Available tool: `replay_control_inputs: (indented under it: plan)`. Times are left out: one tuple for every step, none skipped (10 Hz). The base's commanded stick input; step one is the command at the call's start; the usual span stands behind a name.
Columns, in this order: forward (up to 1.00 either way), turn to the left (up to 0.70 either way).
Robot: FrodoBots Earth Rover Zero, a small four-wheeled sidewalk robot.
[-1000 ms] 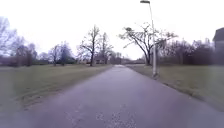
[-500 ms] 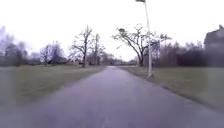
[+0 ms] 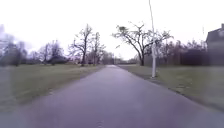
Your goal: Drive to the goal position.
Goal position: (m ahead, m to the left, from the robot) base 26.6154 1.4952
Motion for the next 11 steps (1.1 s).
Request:
replay_control_inputs:
  plan:
    - [1.00,0.00]
    - [1.00,0.00]
    - [1.00,0.00]
    - [1.00,0.00]
    - [1.00,0.00]
    - [1.00,0.00]
    - [1.00,0.00]
    - [1.00,0.00]
    - [1.00,0.00]
    - [1.00,0.00]
    - [1.00,0.00]
